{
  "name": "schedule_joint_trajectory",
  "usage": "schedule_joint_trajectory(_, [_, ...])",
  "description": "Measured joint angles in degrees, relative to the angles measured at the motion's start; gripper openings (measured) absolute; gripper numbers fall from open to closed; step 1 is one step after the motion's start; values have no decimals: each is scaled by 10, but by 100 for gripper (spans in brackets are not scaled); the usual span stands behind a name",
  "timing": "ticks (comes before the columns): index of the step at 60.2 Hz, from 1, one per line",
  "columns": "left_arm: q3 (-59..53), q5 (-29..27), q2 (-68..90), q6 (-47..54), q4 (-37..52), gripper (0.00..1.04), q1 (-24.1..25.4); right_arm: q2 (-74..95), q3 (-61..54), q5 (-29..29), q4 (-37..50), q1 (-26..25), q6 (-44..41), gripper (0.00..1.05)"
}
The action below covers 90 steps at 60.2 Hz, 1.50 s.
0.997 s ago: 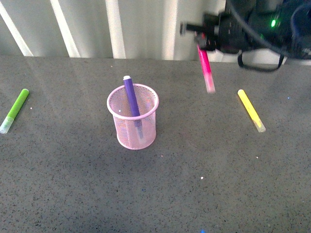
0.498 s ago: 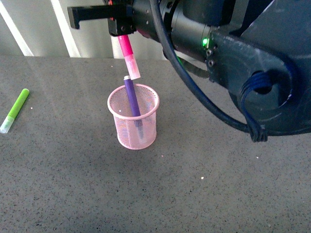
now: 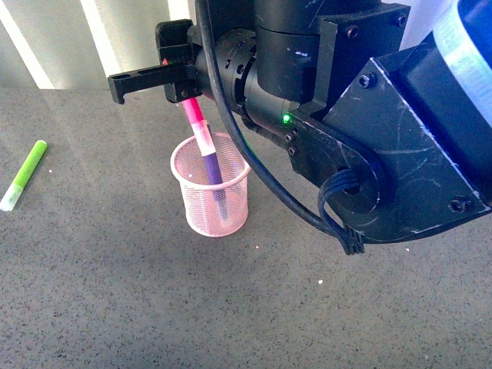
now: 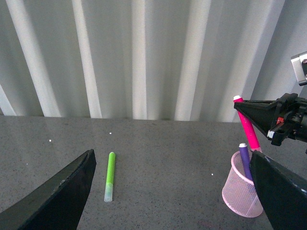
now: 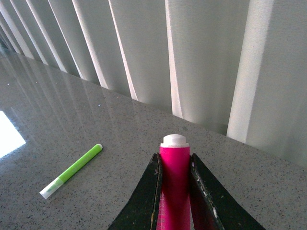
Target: Insert purple and pink pens into pink cup
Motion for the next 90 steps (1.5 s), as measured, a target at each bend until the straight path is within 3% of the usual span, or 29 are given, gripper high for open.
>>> schedule_joint_trajectory(59, [0,0,0,0,0,98,0,34,-14,-4,-29,11,-19,11])
schedule_joint_trajectory(78, [0,0,0,0,0,98,0,39,-15,9,-44,13,-34,66])
schedule_joint_trajectory(90, [0,0,0,0,0,98,0,-22,-31,61,-104,7,-40,99])
